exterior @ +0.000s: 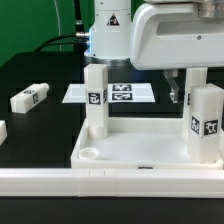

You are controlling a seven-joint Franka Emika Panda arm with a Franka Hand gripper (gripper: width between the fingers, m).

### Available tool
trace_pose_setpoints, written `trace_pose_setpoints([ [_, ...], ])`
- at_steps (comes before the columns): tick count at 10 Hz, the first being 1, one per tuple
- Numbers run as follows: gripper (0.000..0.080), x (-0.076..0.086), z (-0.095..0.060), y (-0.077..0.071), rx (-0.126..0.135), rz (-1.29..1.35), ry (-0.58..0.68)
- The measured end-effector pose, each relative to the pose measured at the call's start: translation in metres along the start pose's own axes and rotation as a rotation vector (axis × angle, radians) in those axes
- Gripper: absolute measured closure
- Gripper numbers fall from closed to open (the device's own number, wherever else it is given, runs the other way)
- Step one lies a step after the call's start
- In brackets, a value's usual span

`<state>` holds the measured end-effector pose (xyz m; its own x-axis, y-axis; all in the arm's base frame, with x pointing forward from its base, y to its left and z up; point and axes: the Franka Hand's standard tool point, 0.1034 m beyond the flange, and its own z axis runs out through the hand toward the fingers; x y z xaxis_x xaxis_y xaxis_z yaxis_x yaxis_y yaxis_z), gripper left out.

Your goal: Assemble desk

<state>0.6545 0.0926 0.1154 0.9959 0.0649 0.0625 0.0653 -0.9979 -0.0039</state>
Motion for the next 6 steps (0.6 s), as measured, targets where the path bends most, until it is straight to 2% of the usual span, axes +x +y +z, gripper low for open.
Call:
trace_pose_setpoints([
  [2, 0.0412, 0.0000, 0.0000, 0.0003, 0.000, 0.004, 0.000],
  [3, 0.0510, 0.0000, 0.0001, 0.0005, -0.001, 0.005, 0.000],
  [6, 0.0509, 0.0000, 0.0001, 0.0007, -0.001, 0.019, 0.000],
])
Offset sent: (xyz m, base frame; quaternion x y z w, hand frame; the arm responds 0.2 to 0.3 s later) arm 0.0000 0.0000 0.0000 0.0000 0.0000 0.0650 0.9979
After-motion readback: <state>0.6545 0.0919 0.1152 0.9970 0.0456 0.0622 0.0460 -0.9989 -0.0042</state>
